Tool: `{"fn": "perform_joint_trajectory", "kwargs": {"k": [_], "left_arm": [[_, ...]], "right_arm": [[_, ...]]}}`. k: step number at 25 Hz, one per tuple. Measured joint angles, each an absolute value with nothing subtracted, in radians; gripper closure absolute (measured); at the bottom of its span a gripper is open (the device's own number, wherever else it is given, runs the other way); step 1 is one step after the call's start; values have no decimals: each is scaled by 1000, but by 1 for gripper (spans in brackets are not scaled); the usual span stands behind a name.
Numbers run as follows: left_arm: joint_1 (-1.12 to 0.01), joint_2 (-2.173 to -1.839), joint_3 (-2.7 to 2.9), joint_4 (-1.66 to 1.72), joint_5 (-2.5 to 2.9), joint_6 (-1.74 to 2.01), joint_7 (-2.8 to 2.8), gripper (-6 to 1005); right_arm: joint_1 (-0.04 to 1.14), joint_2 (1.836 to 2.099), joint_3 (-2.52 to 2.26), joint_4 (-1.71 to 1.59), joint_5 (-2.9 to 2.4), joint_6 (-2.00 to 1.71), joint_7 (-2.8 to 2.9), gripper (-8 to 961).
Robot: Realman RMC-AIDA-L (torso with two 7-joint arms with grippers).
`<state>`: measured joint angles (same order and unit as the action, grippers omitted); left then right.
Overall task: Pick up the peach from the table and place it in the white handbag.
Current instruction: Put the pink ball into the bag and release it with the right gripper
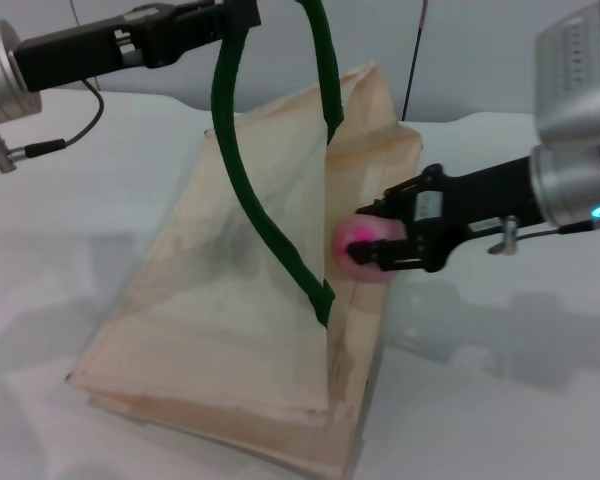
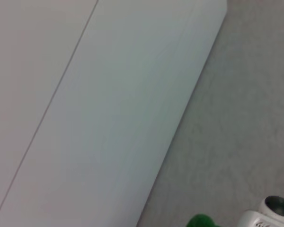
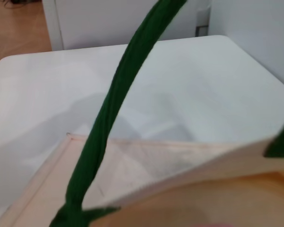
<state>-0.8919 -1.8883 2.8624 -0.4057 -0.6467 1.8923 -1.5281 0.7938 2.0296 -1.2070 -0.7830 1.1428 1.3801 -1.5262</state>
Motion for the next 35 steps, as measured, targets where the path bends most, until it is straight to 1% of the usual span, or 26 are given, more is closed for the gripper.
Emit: {"fn": "perform_joint_trajectory", "kwargs": {"k": [6,12,20,26,35], "left_arm": [[-897,-1888,2862,-405,-688,1918,-1529,873],[-888,-1887,2861,-406,-729,1922,-1529,873],[-873,-1887,2861,-405,-755,1922,-1529,873],[-863,-1887,2861,-409,-758,1919,-1529,872],[-855,-1887,2861,-412,-759,1915,-1529,872]], "right_arm": [[852,2032,-1334,-720,1227,1292,-1528,527],[874,2033,-1465,-713,1357,1246,-1554,528],[883,2036,-1515,-714,1384,1199,-1550,531],[876,2031,-1510,-716,1428,1207,-1553,530],[873,2028,-1508,-717,1428,1215,-1548,339]]}}
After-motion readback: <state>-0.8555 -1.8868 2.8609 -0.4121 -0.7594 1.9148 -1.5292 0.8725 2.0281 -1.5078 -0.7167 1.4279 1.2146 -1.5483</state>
